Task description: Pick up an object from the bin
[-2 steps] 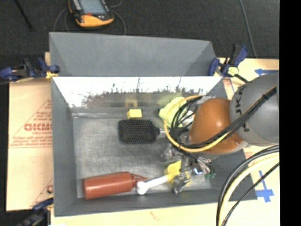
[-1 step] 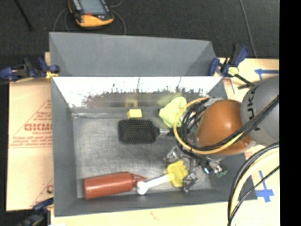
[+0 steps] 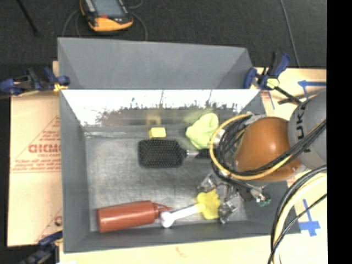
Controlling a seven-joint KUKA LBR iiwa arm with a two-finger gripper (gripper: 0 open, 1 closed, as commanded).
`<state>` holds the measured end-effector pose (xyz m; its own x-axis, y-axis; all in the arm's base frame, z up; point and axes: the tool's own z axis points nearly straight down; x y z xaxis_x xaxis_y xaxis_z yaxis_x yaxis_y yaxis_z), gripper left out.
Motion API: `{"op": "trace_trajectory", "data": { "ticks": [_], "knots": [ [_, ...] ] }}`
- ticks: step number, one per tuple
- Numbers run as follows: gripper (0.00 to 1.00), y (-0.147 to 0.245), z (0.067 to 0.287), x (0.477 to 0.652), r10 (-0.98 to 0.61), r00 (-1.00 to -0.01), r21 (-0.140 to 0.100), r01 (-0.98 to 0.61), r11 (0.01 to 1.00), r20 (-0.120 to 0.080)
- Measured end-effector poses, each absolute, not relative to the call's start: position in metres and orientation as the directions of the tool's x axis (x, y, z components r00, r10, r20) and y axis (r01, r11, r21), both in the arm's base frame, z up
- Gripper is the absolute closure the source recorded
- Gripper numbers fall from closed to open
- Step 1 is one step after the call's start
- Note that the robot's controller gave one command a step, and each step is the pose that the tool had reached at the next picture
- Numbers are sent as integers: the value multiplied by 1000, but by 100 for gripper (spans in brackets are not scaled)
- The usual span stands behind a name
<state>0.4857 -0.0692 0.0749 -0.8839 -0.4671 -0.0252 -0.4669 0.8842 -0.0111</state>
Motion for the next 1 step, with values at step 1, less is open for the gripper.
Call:
{"op": "trace_trajectory", "data": {
  "ticks": [1],
  "knots": [
    [100, -69, 75, 486, -468, -883, -11, -468, 884, -25]
  ]
}}
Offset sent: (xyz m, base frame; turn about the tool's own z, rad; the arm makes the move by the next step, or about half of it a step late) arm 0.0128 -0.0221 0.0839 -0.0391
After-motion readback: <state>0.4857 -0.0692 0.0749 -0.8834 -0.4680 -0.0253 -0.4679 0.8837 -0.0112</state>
